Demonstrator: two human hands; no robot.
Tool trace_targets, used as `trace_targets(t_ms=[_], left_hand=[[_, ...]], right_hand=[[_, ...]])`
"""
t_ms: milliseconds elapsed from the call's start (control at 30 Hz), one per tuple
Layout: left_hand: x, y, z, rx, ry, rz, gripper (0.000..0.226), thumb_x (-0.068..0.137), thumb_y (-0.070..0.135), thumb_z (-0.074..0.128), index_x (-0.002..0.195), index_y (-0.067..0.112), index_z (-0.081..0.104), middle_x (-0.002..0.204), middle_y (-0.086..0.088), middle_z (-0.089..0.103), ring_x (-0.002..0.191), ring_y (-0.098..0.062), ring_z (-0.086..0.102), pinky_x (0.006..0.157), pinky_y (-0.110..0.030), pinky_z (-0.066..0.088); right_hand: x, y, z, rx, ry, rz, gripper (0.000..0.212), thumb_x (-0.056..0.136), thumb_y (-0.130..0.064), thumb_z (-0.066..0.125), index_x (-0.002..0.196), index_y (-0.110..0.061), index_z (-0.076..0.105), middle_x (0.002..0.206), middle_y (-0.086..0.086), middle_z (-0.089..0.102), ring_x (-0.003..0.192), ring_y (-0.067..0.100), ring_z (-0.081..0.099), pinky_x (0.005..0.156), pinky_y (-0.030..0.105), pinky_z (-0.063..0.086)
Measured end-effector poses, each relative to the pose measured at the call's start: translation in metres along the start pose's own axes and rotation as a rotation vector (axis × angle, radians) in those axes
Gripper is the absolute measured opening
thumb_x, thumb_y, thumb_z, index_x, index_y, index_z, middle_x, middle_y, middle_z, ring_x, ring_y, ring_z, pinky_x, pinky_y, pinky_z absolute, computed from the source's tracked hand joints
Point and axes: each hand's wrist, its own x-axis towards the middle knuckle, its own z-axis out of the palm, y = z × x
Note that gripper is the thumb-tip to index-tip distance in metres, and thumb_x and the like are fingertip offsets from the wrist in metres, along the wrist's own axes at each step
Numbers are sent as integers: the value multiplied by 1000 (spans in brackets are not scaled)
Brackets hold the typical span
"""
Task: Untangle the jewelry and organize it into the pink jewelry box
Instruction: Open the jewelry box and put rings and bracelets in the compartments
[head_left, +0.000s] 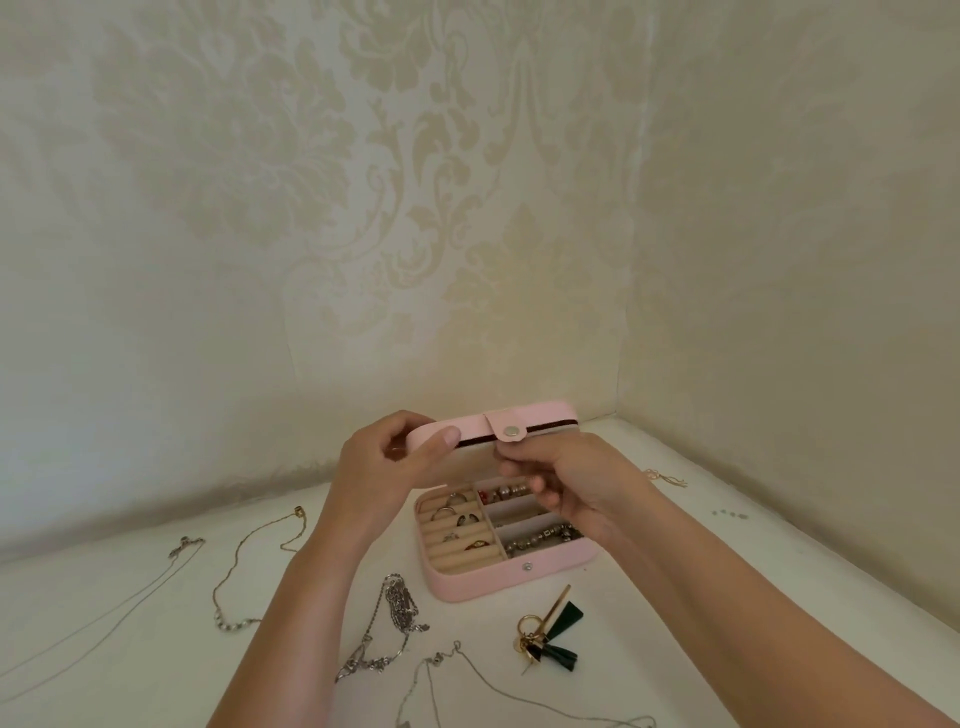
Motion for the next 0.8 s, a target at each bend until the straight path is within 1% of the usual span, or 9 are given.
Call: trace_targets(t_ms=[133,233,300,333,400,500,600,700,800], left_hand=[[2,-1,-2,-15,7,-47,48,61,68,56,78,25,69,67,12,64,62,2,54,55,-5,36],[5,-10,-2,40,88,-64,53,64,73,50,73,23,65,59,13,58,56,-2,50,53,-10,35],[8,-21,-3,75,105,-80,59,67,76,47,73,20,64,64,6,63,64,-12,61,66,-21,49],[8,-27,-3,74,98,-103,61,69,76,46,73,18,63,68,-1,65,70,-18,65,73,-33,54],[7,-32,-1,83,74,-159,60,76,72,48,71,13,60,72,-14,65,73,-25,68,76,-48,56],[8,-37,1,134,84,-187,52,92,50,49,74,2,56,78,-25,63,73,-31,67,73,-50,56],[10,-39,-1,162,129,-233,44,97,38,47,69,3,52,70,-18,60,64,-31,66,66,-51,56],[8,-41,-4,139,177,-297,36,99,29,46,75,4,55,74,-14,62,58,-25,66,53,-40,57],[7,-47,-7,68,234,-348,28,95,26,54,104,1,61,95,-16,66,63,-28,68,53,-42,58]], right_hand=[[-8,16,-11,-103,-28,45,12,81,-14,68,89,-4,71,64,2,66,40,5,34,37,15,25],[-16,22,-22,-193,-80,108,13,82,-18,68,85,-6,71,63,2,64,40,5,31,38,15,22],[-22,18,-30,-281,-118,115,17,83,-24,68,77,-8,71,59,1,60,39,5,30,38,16,21],[-24,15,-34,-323,-107,95,22,84,-27,67,73,-9,70,57,1,58,37,5,31,37,15,22],[-29,10,-42,-377,-15,0,29,84,-33,66,66,-10,67,54,1,57,36,6,33,39,15,25],[-31,16,-51,-500,237,-220,33,84,-38,66,61,-15,64,57,-2,61,47,8,46,50,17,34],[-26,31,-55,-761,375,-373,20,83,-42,65,78,-23,66,83,-10,63,76,7,56,64,23,42],[-19,49,-45,-1024,254,-402,33,85,-44,62,113,-28,61,118,-12,51,111,8,46,84,20,33],[-17,60,-32,-1119,129,-405,46,89,-47,54,132,-32,49,141,-11,36,128,8,31,94,17,26]])
